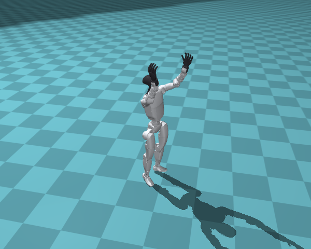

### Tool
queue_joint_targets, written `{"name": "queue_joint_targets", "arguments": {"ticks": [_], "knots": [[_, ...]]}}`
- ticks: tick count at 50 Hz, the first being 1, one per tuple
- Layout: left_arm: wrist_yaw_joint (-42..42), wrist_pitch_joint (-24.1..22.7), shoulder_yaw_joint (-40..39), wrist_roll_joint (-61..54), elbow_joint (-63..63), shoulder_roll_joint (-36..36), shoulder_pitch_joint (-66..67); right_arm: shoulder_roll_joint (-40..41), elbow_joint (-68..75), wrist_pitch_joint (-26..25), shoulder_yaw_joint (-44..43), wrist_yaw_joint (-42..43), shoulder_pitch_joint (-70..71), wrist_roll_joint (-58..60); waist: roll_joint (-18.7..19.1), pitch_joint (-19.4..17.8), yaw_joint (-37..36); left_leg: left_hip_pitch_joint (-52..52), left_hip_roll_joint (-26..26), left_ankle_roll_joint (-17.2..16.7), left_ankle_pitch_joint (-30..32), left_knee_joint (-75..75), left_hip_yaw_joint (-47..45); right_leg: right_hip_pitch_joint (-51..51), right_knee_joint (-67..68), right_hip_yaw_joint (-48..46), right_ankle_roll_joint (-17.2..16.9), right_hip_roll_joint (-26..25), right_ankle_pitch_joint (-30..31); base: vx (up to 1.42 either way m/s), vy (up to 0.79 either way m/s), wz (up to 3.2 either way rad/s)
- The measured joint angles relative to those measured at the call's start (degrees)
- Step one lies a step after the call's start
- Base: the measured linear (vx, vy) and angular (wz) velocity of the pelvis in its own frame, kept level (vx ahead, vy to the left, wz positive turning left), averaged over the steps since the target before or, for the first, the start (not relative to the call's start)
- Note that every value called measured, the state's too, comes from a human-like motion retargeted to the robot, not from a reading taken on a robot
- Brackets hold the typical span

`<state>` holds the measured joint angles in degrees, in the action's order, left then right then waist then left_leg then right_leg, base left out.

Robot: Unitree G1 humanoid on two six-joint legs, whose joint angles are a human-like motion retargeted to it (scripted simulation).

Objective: In place motions

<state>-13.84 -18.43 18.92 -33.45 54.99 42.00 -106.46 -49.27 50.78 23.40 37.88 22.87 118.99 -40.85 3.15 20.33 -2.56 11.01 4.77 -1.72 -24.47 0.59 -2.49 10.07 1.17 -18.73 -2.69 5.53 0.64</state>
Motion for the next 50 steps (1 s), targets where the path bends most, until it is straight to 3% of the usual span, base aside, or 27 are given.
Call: {"name": "queue_joint_targets", "arguments": {"ticks": [10,13,18,20,25,30,33,39,42,45,48,50], "knots": [[1.18,0.81,-0.78,4.66,2.36,-1.42,4.72,1.39,1.41,0.17,0.87,-0.04,-4.77,5.11,-0.29,1.33,-0.66,0.22,-0.13,0.0,-0.47,0.34,-1.15,0.82,0.31,0.98,0.19,-0.01,0.25,0.0,0.0,0.0],[2.52,1.52,-4.31,11.09,2.51,-5.05,9.77,1.33,2.92,-0.09,1.59,2.68,-8.62,17.28,-0.65,2.62,-1.02,0.29,-0.08,0.14,-0.98,0.89,-1.36,0.92,0.47,1.12,0.26,0.0,0.29,0.04,-0.08,-0.07],[4.54,2.43,-9.5,20.35,3.24,-11.36,21.25,3.28,2.29,-8.22,-0.16,16.33,-21.77,42.19,-1.17,2.0,0.1,-1.82,0.02,0.14,-2.1,2.78,-1.07,-2.21,0.31,0.66,0.43,0.11,0.25,0.08,-0.1,0.02],[6.04,3.23,-11.42,23.02,3.85,-13.57,26.76,4.72,0.81,-9.64,-2.66,18.21,-29.36,50.74,-1.19,0.96,0.49,-3.64,0.04,0.27,-2.37,3.05,-1.22,-4.05,0.33,0.77,0.53,-0.05,0.25,0.07,-0.1,-0.13],[9.84,7.1,-17.95,27.84,3.88,-19.28,42.54,13.53,-3.81,-4.4,-16.02,6.58,-52.43,64.57,-1.37,-0.78,2.03,-7.56,0.15,0.43,-2.41,2.35,-1.55,-7.28,0.48,1.12,0.68,-0.27,0.23,0.03,-0.07,-0.11],[18.02,9.86,-23.84,22.67,1.47,-26.42,58.19,24.68,-3.81,0.84,-28.7,-25.39,-72.18,51.65,-1.49,-2.07,2.8,-8.55,0.22,0.5,-2.27,1.78,-1.4,-7.78,0.4,1.01,0.81,-0.42,0.5,-0.02,0.03,-0.02],[22.31,10.67,-24.82,18.93,2.01,-30.03,66.68,28.15,0.37,-2.47,-32.14,-34.39,-80.3,48.1,-1.62,-4.48,1.86,-9.28,0.12,0.5,-2.17,1.58,-2.06,-7.94,0.59,1.51,0.94,-0.5,0.72,-0.09,0.11,-0.18],[23.57,15.21,-24.08,22.3,10.8,-33.18,80.83,31.47,16.41,-4.97,-34.14,-31.47,-93.31,56.94,-2.42,-12.89,1.43,-11.51,0.08,0.29,-1.64,1.64,-2.06,-10.23,0.59,1.48,1.05,-0.3,1.15,-0.15,0.07,-0.02],[21.34,19.98,-24.05,26.18,18.63,-35.34,86.3,33.36,30.88,-11.78,-35.39,-31.98,-97.3,62.0,-2.53,-16.56,1.87,-11.69,-0.12,-0.02,-1.29,2.02,-1.46,-11.17,0.35,0.9,0.92,-0.09,1.31,-0.14,0.09,0.19],[18.8,21.89,-25.07,27.31,27.51,-37.44,90.95,33.68,43.14,-18.66,-34.92,-40.93,-101.45,65.91,-2.24,-17.92,2.48,-10.52,-0.49,-0.29,-1.07,2.31,-1.05,-10.65,0.11,0.28,0.74,-0.03,1.43,-0.07,0.09,0.16],[16.67,23.81,-27.35,26.33,35.08,-39.69,96.09,35.76,46.63,-25.48,-35.52,-45.57,-109.62,70.06,-2.52,-19.01,3.49,-10.49,-0.39,-0.26,-0.65,1.68,-0.91,-10.7,-0.24,0.13,0.7,-0.08,1.44,0.07,0.06,0.04],[16.28,26.06,-28.71,25.51,37.62,-41.9,100.75,36.93,46.63,-27.33,-36.33,-45.53,-115.47,69.2,-2.5,-19.43,3.53,-10.86,-0.3,-0.14,-0.29,0.84,-1.05,-10.68,-0.29,0.32,0.72,-0.21,1.38,0.17,0.1,-0.09]]}}
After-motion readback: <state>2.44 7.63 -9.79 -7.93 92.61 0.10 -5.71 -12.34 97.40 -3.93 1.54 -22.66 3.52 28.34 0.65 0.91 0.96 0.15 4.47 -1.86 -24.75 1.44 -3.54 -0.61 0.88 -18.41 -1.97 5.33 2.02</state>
